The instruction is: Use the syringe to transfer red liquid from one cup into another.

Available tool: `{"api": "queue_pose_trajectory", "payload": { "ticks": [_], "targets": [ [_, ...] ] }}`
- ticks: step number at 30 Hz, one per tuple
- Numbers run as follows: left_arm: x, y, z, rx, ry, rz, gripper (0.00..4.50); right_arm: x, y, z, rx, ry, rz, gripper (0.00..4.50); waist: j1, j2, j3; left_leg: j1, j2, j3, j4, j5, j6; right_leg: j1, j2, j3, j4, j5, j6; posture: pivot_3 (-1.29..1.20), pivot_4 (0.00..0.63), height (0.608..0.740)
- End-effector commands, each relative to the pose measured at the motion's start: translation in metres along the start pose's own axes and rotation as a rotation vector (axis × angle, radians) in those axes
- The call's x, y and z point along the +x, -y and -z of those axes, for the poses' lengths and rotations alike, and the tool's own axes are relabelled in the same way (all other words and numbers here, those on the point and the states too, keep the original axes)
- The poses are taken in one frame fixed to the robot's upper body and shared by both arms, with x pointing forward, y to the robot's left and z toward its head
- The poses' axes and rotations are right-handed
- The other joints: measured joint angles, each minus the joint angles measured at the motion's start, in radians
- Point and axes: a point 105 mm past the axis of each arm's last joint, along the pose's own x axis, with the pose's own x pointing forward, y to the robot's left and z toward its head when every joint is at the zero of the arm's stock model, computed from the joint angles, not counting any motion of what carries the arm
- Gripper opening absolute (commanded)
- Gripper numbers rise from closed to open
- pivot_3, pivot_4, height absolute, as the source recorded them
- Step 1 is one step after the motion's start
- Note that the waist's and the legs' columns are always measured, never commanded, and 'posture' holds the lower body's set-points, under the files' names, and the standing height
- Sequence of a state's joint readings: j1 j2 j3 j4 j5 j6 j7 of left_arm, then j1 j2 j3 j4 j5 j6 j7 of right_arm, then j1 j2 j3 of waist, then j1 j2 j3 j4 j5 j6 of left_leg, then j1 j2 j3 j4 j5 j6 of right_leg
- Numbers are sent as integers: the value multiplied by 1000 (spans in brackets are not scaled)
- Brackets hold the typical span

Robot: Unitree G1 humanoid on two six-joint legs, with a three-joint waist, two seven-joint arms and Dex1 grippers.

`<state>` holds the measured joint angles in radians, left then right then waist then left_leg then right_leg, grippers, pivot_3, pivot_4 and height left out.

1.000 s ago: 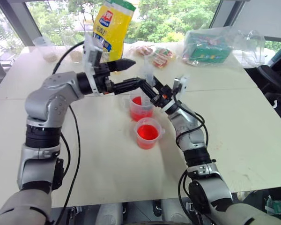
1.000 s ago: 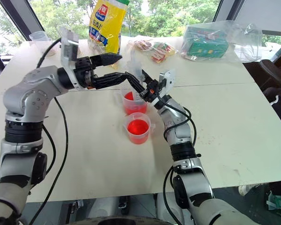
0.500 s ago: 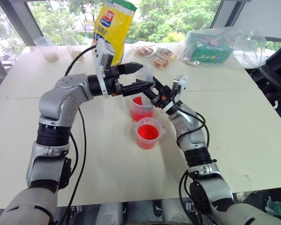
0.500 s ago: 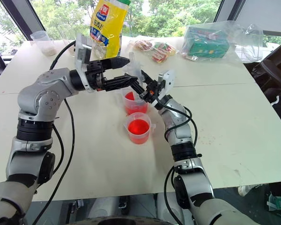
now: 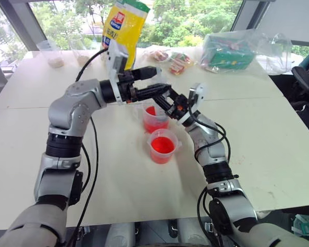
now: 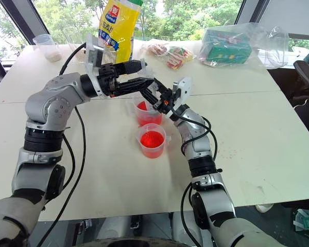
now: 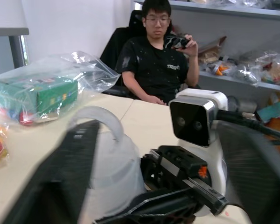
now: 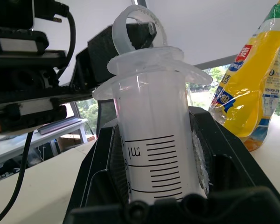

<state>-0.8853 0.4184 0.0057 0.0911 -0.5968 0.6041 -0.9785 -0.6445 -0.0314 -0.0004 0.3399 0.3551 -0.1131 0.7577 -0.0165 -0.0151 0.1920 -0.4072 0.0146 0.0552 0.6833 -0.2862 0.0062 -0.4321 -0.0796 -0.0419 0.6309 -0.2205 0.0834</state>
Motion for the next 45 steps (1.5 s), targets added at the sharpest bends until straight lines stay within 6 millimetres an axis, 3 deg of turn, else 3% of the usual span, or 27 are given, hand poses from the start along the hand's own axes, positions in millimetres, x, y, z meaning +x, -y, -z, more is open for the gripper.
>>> {"api": "queue_pose_trajectory", "payload": {
  "ticks": [1, 5, 6, 27, 45],
  "targets": [
    [8, 4, -4, 19, 7, 30, 1846, 5, -8, -5, -22, 10, -38, 1424, -1, 0, 0, 0, 0, 0, 0, 0, 0, 0, 0, 0, 0, 0, 0, 0, 150, 740],
    [9, 1, -6, 25, 15, 15, 105, 3, -9, -2, -24, -4, -52, 1424, 0, 0, 0, 0, 0, 0, 0, 0, 0, 0, 0, 0, 0, 0, 0, 0, 150, 740],
    [9, 0, -7, 28, 15, 14, 44, 3, -10, -2, -24, -6, -54, 1424, 0, 0, 0, 0, 0, 0, 0, 0, 0, 0, 0, 0, 0, 0, 0, 0, 150, 740],
    [-6, -26, -69, 186, 126, -105, 44, 1, -22, 15, 33, -76, -125, 1424, 1, 0, 0, 0, 0, 0, 0, 0, 0, 0, 0, 0, 0, 0, 0, 0, 150, 740],
    [-7, -26, -77, 201, 152, -118, 44, 1, -24, 16, 37, -80, -134, 1424, 1, 0, 0, 0, 0, 0, 0, 0, 0, 0, 0, 0, 0, 0, 0, 0, 150, 740]
  ]
}}
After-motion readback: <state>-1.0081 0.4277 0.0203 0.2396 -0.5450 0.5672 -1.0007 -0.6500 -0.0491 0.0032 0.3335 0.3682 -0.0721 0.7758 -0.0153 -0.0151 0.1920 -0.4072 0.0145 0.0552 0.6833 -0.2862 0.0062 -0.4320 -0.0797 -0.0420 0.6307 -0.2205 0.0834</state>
